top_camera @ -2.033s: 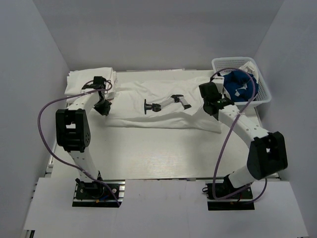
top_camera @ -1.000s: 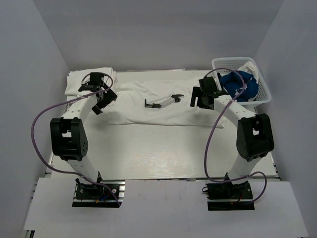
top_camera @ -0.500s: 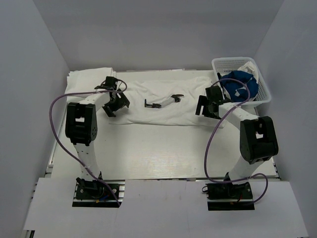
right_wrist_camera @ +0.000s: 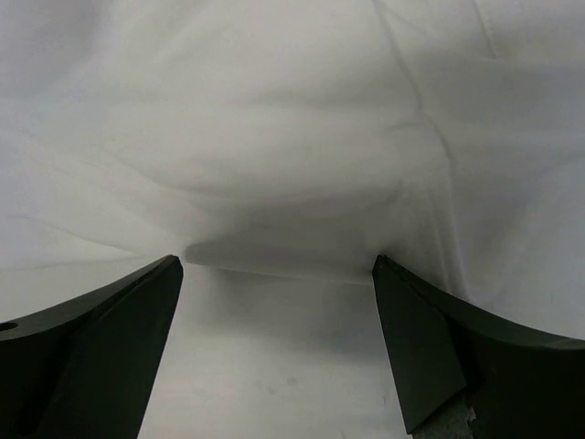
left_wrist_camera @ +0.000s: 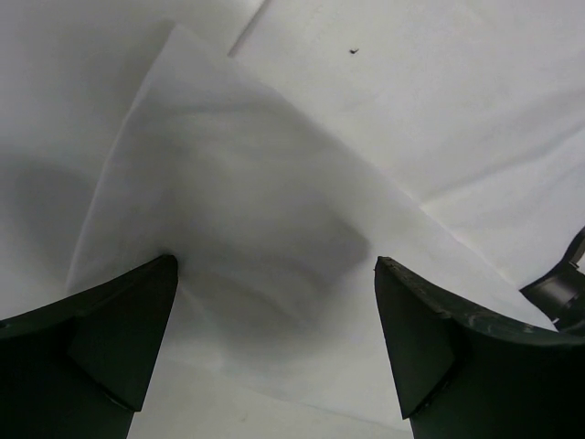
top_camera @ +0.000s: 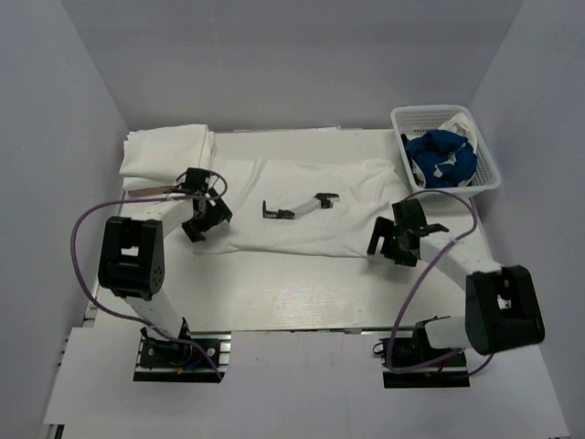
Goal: Fold and stack the t-shirts
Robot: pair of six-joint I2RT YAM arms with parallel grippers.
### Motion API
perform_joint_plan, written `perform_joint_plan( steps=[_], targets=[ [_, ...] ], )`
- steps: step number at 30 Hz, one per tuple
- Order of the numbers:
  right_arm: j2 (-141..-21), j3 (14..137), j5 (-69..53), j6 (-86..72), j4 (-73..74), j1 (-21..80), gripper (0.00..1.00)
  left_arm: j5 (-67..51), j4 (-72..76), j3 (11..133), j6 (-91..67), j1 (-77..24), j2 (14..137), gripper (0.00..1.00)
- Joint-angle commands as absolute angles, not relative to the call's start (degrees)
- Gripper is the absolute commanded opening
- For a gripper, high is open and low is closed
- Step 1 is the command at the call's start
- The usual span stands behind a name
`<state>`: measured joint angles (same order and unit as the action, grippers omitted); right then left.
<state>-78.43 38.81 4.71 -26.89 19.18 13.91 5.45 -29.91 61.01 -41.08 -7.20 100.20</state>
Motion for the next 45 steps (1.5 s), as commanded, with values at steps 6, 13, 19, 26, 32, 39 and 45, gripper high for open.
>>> perform_joint_plan(
  steps=[6, 13, 19, 26, 32, 39, 45],
  targets=[
    [-62.50, 32.09, -2.37, -31.81, 38.58, 13.97, 0.91, 8.61, -54.73, 45.26, -46.40, -6.94, 90.19, 1.00],
    [-57.04, 38.22, -6.51, -30.77, 42.63, 14.59, 0.91, 9.22, -59.68, 51.84, -47.72, -6.94, 77.97, 1.00],
    [-61.68, 46.31, -0.26, -24.53, 32.97, 14.50, 0.91, 11.77, -57.22, 63.18, -46.33, -6.94, 81.11, 1.00],
    [-75.05, 46.59, -4.31, -25.22, 20.07, 14.50, 0.91, 12.30, -57.22, 70.31, -45.79, -6.94, 88.41, 1.00],
    [-81.73, 47.37, -2.64, -26.28, 15.72, 13.97, 0.91, 10.20, -54.32, 70.93, -45.18, -6.94, 89.47, 1.00],
    [-78.06, 39.04, 3.07, -31.80, 23.43, 13.19, 0.91, 13.18, -56.07, 73.48, -43.42, -6.94, 91.23, 1.00],
    [-67.61, 36.13, 13.96, -37.97, 34.96, 12.39, 0.91, 13.18, -56.07, 75.85, -41.67, -6.42, 94.04, 1.00]
  ],
)
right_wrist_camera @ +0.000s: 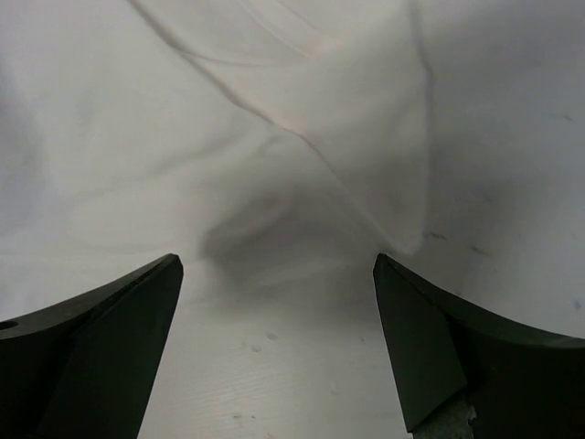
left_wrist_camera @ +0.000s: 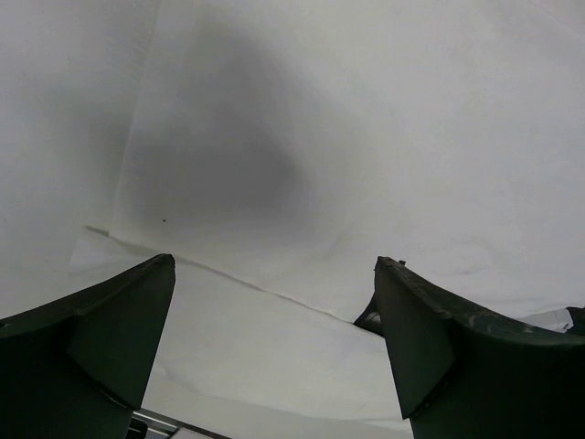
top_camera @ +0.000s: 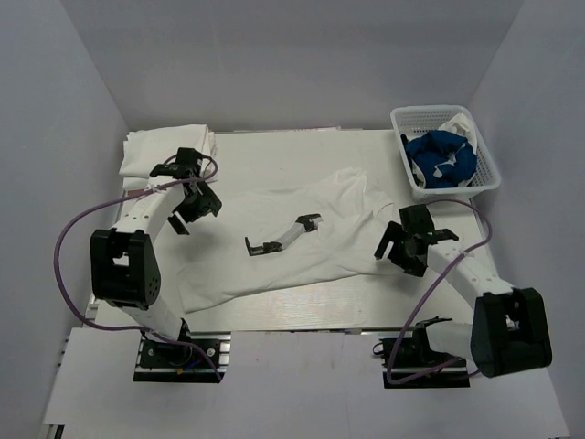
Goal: Fold and stack the t-shirts
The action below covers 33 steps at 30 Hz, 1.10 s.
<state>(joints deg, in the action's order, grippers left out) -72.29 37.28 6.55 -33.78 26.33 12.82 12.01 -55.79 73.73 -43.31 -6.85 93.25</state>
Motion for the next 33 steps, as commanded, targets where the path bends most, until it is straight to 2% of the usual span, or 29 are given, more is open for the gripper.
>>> perform_joint_plan(
  steps=[1, 6, 12, 17, 21, 24, 29, 33],
  targets=[
    [-66.11, 35.51, 14.50, -38.32, 36.20, 12.13, 0.91, 13.18, -56.07, 76.55, -41.66, -6.42, 94.56, 1.00],
    [-65.04, 37.26, 11.62, -36.57, 37.88, 12.13, 0.91, 14.41, -55.55, 79.45, -41.13, -6.42, 96.86, 1.00],
    [-67.41, 45.16, -1.38, -24.99, 23.14, 12.74, 0.91, 14.94, -56.69, 81.91, -41.13, -6.42, 98.53, 1.00],
    [-77.51, 44.65, -13.35, -24.52, 5.77, 15.37, 0.91, 14.94, -56.86, 81.21, -41.65, -6.42, 98.53, 1.00],
    [-87.08, 46.67, -11.70, -25.22, 3.25, 15.82, 0.91, 14.94, -57.48, 80.16, -41.66, -6.42, 96.60, 1.00],
    [-89.29, 46.23, -9.76, -26.45, 4.65, 15.38, 0.91, 15.47, -58.62, 80.16, -41.66, -6.42, 95.98, 1.00],
    [-86.05, 41.23, -1.09, -30.49, 10.27, 14.68, 0.91, 16.00, -58.62, 80.16, -41.66, -6.42, 95.98, 1.00],
    [-79.56, 39.82, 7.44, -28.39, 24.75, 13.89, 0.91, 16.00, -58.62, 82.87, -41.13, -5.89, 98.43, 1.00]
  ],
)
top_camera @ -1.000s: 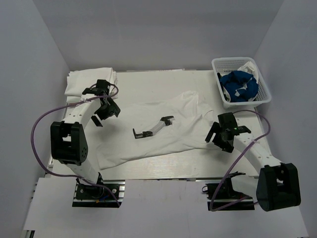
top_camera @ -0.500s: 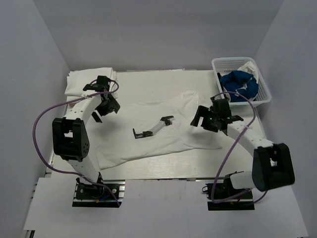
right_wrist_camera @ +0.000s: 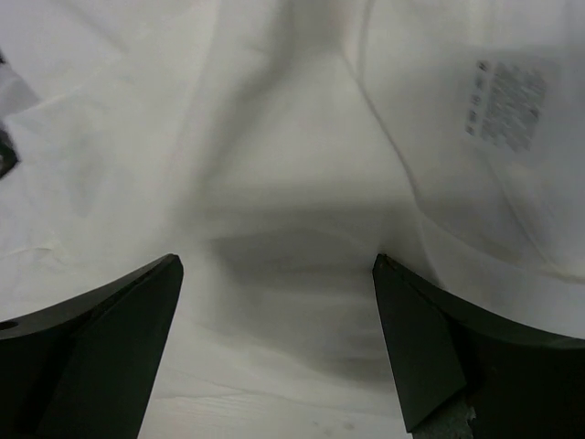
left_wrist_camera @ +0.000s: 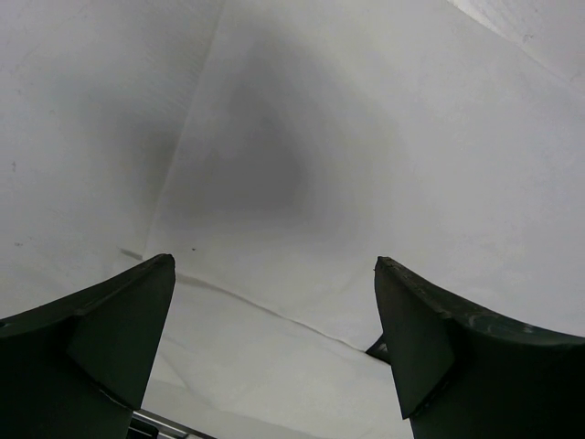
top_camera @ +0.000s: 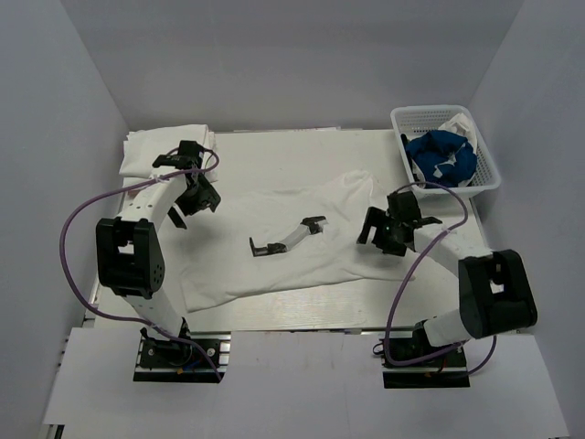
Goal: Fold and stack the t-shirts
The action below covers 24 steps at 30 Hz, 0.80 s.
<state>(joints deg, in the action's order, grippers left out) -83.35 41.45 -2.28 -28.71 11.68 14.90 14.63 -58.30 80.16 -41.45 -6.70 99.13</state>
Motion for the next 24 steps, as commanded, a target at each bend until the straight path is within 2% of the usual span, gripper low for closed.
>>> perform_joint_plan(
  steps=[1, 5, 6, 9, 12, 15, 17, 22, 24],
  targets=[
    [-78.93, 39.64, 7.99, -28.04, 26.35, 13.89, 0.91, 16.00, -58.62, 83.40, -41.13, -5.89, 98.96, 1.00],
    [-74.46, 36.48, 3.27, -27.78, 30.24, 13.97, 0.91, 16.00, -57.93, 85.16, -40.61, -5.89, 101.50, 1.00],
    [-74.18, 36.30, -1.62, -27.25, 29.54, 13.89, 0.91, 16.00, -57.92, 85.17, -40.08, -5.89, 101.51, 1.00],
    [-73.39, 40.15, -2.98, -26.11, 27.07, 14.24, 0.91, 17.04, -59.05, 87.79, -40.08, -5.89, 104.58, 1.00],
    [-74.09, 50.76, -2.29, -21.73, 25.23, 14.15, 0.91, 19.59, -59.68, 89.12, -40.08, -5.89, 105.81, 1.00],
    [-77.86, 59.73, -0.88, -21.01, 23.38, 13.89, 0.91, 19.60, -56.52, 89.65, -40.08, -4.58, 105.82, 1.00],
    [-81.97, 64.65, 4.56, -22.41, 21.64, 13.89, 0.91, 19.60, -55.99, 89.65, -40.86, -3.08, 107.39, 1.00],
    [-89.10, 69.78, 7.55, -21.89, 13.63, 13.71, 0.91, 16.35, -52.30, 91.75, -40.87, -1.23, 112.31, 1.00],
    [-93.24, 75.38, 8.61, -21.01, 12.75, 13.62, 0.91, 15.65, -51.77, 92.54, -40.87, -0.70, 115.55, 0.95]
  ],
)
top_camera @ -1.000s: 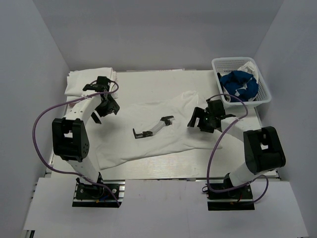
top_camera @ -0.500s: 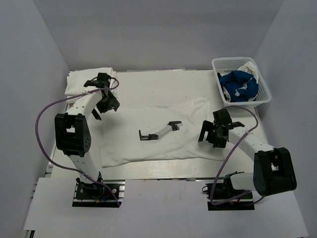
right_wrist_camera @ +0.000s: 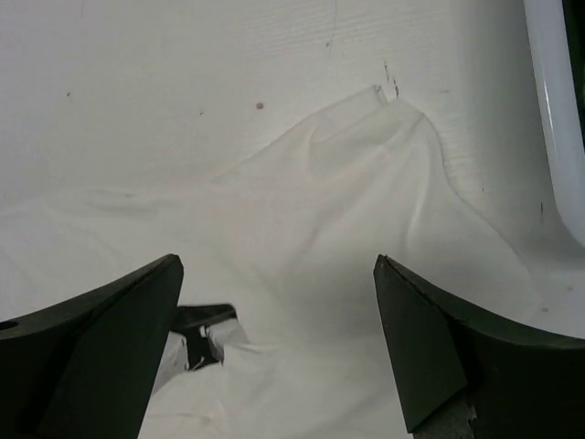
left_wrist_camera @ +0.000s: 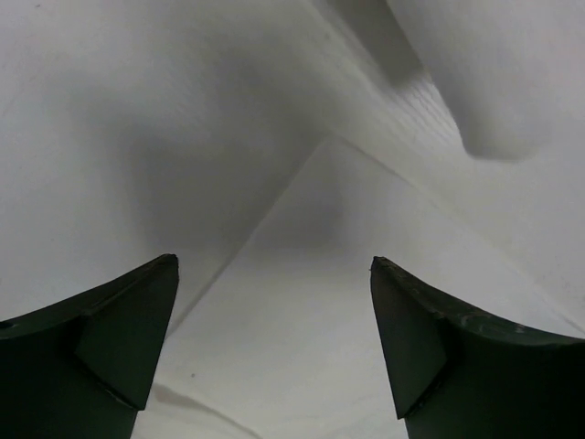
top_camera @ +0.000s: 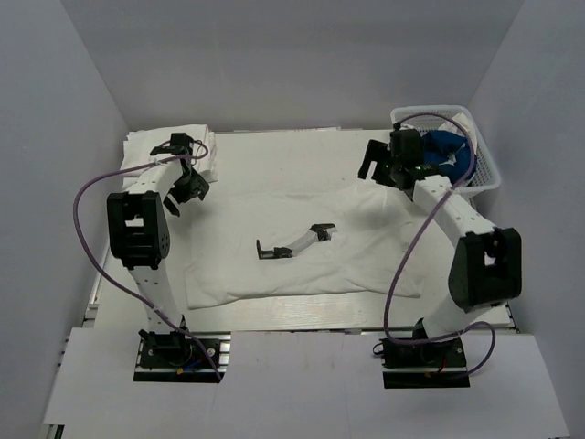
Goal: Fold and stack the t-shirts
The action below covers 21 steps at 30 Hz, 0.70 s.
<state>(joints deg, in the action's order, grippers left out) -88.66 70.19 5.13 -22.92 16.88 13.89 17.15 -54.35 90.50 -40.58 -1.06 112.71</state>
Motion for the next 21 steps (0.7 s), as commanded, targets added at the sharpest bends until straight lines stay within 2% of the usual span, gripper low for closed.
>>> perform_joint_plan(
  steps=[1, 4, 7, 11, 14, 15, 17, 18, 20, 21],
  targets=[
    [-96.21, 78.54, 8.53, -20.31, 12.74, 13.62, 0.91, 15.64, -50.64, 92.55, -41.39, -0.70, 116.36, 0.93],
    [-103.07, 85.94, 8.61, -18.20, 14.24, 13.80, 0.91, 15.12, -47.22, 93.69, -41.40, -0.09, 118.73, 0.88],
    [-107.92, 89.47, 8.61, -17.93, 14.06, 13.80, 0.91, 13.81, -44.05, 94.39, -41.40, 0.44, 120.58, 0.79],
    [-112.49, 92.36, 10.28, -16.79, 13.80, 13.62, 0.91, 11.70, -41.05, 93.79, -40.78, 0.44, 121.81, 0.55],
    [-114.52, 95.18, 10.81, -16.26, 14.59, 13.71, 0.91, 9.33, -40.35, 93.08, -40.00, 0.44, 122.95, 0.44],
    [-116.17, 95.79, 11.25, -15.91, 14.85, 13.71, 0.91, 8.79, -39.47, 92.29, -39.38, 0.44, 122.96, 0.35],
    [-117.33, 97.12, 11.69, -15.47, 14.77, 13.62, 0.91, 7.74, -38.68, 91.58, -38.59, 0.44, 122.96, 0.23],
    [-119.77, 97.73, 12.99, -15.56, 15.03, 13.45, 0.91, 7.13, -38.67, 91.06, -38.58, 0.44, 122.96, 0.13],
    [-122.06, 101.15, 14.23, -15.29, 17.74, 13.54, 0.91, 7.12, -38.67, 91.05, -37.88, 0.44, 122.96, 0.00],
    [-123.04, 102.03, 14.24, -15.29, 18.80, 13.54, 0.91, 7.12, -38.67, 91.05, -37.88, 0.44, 122.96, 0.00]
  ],
)
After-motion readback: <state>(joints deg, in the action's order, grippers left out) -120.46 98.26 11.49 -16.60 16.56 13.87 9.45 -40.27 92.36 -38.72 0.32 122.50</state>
